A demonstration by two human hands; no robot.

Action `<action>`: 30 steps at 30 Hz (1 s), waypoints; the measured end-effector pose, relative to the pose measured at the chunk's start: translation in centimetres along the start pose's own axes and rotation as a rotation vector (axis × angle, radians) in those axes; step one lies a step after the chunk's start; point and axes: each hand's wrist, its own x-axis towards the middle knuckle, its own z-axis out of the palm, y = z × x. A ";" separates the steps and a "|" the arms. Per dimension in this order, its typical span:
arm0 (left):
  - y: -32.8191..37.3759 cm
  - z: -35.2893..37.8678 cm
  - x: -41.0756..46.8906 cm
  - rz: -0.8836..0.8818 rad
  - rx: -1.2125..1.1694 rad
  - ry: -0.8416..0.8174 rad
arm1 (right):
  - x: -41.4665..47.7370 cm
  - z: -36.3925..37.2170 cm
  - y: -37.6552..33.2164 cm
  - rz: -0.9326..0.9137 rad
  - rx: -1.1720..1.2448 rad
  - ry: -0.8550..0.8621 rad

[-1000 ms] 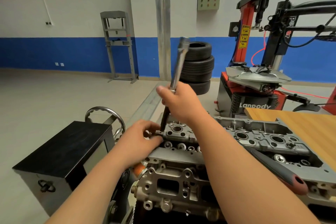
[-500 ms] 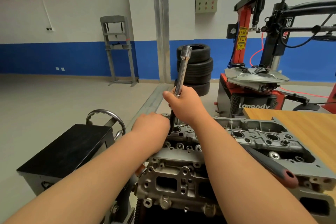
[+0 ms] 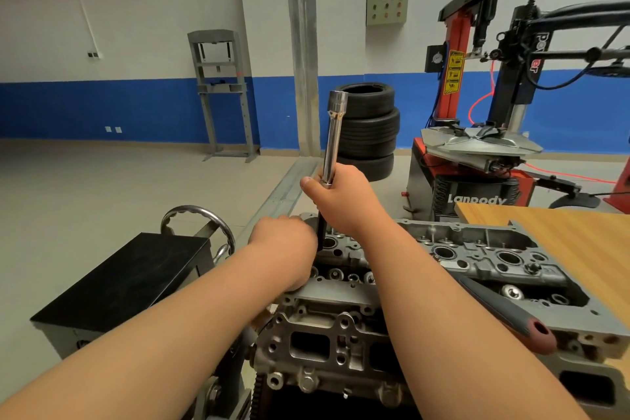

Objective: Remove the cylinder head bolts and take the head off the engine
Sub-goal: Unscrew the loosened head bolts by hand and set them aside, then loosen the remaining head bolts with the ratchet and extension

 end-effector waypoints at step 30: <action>9.7 -9.6 4.9 -0.586 -3.043 -0.087 | -8.3 -16.3 -0.4 0.379 -0.126 -0.082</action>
